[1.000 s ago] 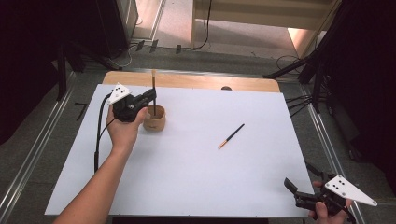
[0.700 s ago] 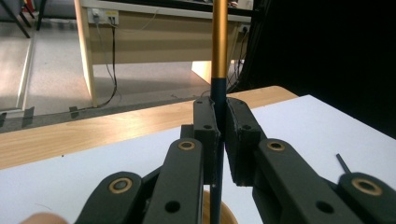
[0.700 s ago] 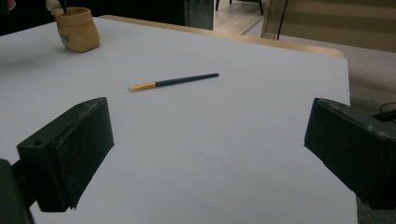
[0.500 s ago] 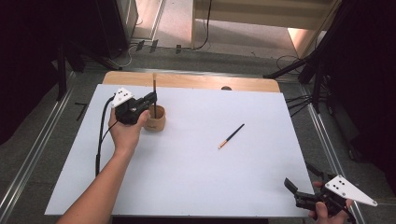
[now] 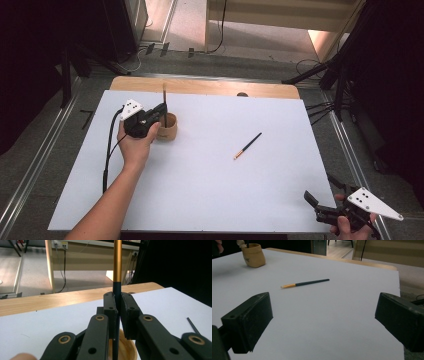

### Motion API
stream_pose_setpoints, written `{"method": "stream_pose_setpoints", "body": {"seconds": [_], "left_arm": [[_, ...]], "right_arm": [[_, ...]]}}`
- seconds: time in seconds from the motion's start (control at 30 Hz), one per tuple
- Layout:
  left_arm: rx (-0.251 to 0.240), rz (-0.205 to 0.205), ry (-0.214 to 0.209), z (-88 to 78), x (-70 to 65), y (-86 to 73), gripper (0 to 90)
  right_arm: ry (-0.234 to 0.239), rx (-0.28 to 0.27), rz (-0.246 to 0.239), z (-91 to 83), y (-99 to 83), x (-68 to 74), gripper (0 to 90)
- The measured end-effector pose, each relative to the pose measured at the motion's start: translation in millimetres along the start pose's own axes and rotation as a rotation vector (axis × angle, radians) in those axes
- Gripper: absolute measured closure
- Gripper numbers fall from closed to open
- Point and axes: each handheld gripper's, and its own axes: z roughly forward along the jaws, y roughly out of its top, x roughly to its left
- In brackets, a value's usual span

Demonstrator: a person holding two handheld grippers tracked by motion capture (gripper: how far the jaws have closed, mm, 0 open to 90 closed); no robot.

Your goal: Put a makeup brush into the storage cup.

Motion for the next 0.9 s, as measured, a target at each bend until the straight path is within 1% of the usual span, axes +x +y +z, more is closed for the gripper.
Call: {"method": "stream_pose_setpoints", "body": {"seconds": [0.13, 0.2, 0.27, 0.37, 0.47, 0.5, 0.57, 0.63, 0.73, 0.77, 0.8, 0.83, 0.87, 0.9], "left_arm": [[0.001, 0.022, -0.001, -0.8, -1.6, 0.1, 84.5], [0.006, 0.031, 0.010, -1.1, -2.6, 0.5, 84.0], [0.006, 0.032, 0.002, -1.2, -2.8, 0.5, 81.9], [0.001, 0.036, -0.001, -2.3, -3.1, 1.1, 73.6], [0.001, 0.037, -0.012, -3.9, -3.4, 1.9, 68.4], [-0.005, 0.034, -0.023, -4.2, -3.2, 1.9, 66.3], [-0.001, 0.033, -0.033, -5.9, -3.2, 2.7, 61.3], [-0.002, 0.024, -0.050, -7.7, -3.0, 3.7, 53.0], [0.003, 0.013, -0.062, -11.5, -3.0, 6.2, 34.0], [0.002, 0.013, -0.061, -12.4, -3.4, 6.8, 25.2], [0.016, 0.030, -0.066, -13.5, -3.6, 7.4, 14.0], [0.029, 0.033, -0.072, -14.4, -3.7, 7.7, 4.3], [0.033, 0.035, -0.090, -15.8, -3.5, 7.6, 0.0], [0.039, 0.040, -0.097, -17.0, -3.4, 7.6, 0.0]], "right_arm": [[0.001, 0.000, 0.001, 0.2, 0.1, 0.1, 1.8], [0.002, 0.002, -0.002, 0.4, 0.0, 0.0, 1.8], [0.002, 0.002, -0.005, 0.7, -0.1, -0.3, 1.8], [0.003, 0.001, -0.004, 0.8, 0.0, -0.1, 1.8], [0.002, 0.003, -0.003, 0.7, -0.1, -0.3, 1.7], [0.002, 0.002, -0.003, 0.7, -0.1, -0.3, 1.7], [0.002, 0.002, -0.002, 0.7, 0.0, -0.2, 1.7], [0.003, 0.001, -0.003, 0.8, 0.0, -0.2, 1.7], [0.003, 0.000, -0.001, 0.6, 0.0, -0.2, 1.8], [0.001, 0.001, -0.003, 0.5, -0.1, -0.3, 1.8], [0.002, 0.001, -0.002, 0.5, -0.3, -0.4, 1.8], [0.003, 0.002, 0.000, 0.4, -0.5, -0.6, 1.7], [0.001, 0.000, -0.002, 0.0, -0.7, -0.7, 1.7], [0.002, 0.000, -0.001, -0.5, -0.7, -0.6, 1.6]]}}
